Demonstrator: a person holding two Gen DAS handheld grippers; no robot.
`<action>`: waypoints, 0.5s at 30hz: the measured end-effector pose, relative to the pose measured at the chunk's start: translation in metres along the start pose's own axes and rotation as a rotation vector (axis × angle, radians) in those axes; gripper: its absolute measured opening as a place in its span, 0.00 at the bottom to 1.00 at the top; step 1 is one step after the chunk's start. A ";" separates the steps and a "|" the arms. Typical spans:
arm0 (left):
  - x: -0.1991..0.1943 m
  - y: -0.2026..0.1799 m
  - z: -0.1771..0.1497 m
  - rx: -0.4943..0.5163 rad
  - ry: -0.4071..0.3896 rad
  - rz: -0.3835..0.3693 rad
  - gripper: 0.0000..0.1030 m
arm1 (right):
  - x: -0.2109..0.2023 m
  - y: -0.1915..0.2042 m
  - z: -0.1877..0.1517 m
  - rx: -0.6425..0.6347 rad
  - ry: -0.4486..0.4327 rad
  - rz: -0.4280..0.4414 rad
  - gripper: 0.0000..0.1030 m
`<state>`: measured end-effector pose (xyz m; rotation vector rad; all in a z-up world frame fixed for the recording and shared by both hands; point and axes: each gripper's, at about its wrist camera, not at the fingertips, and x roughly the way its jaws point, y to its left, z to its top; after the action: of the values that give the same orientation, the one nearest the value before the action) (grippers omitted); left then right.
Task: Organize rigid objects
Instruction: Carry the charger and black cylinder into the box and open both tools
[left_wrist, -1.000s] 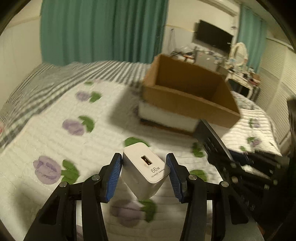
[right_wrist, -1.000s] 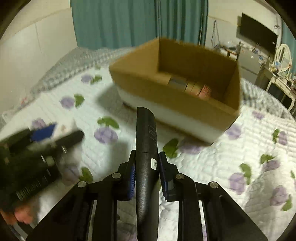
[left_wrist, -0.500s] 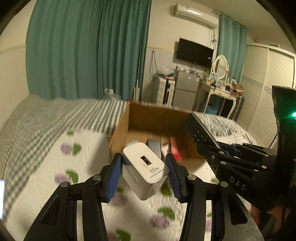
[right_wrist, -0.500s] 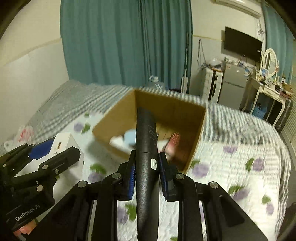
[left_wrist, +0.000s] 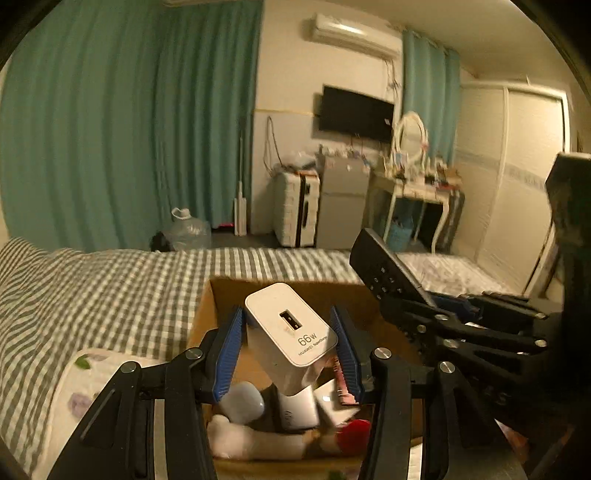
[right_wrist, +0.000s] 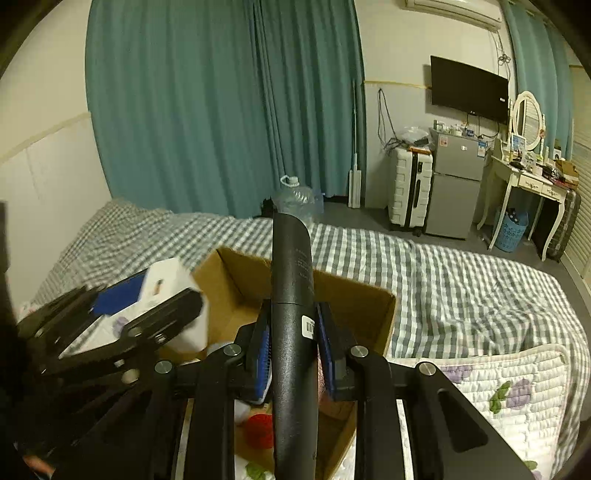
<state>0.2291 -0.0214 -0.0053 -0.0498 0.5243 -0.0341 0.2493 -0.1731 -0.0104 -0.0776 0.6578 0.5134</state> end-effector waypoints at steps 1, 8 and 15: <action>0.008 0.002 -0.002 0.000 0.009 0.000 0.46 | 0.007 -0.002 -0.002 0.002 0.016 -0.001 0.21; 0.058 0.019 -0.017 -0.021 0.109 0.013 0.46 | 0.039 -0.005 -0.010 0.001 0.066 -0.020 0.21; 0.052 0.021 -0.012 0.011 0.109 0.016 0.48 | 0.043 -0.008 -0.018 0.009 0.092 -0.032 0.21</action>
<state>0.2680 -0.0036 -0.0429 -0.0334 0.6330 -0.0238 0.2717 -0.1660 -0.0516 -0.1042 0.7476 0.4778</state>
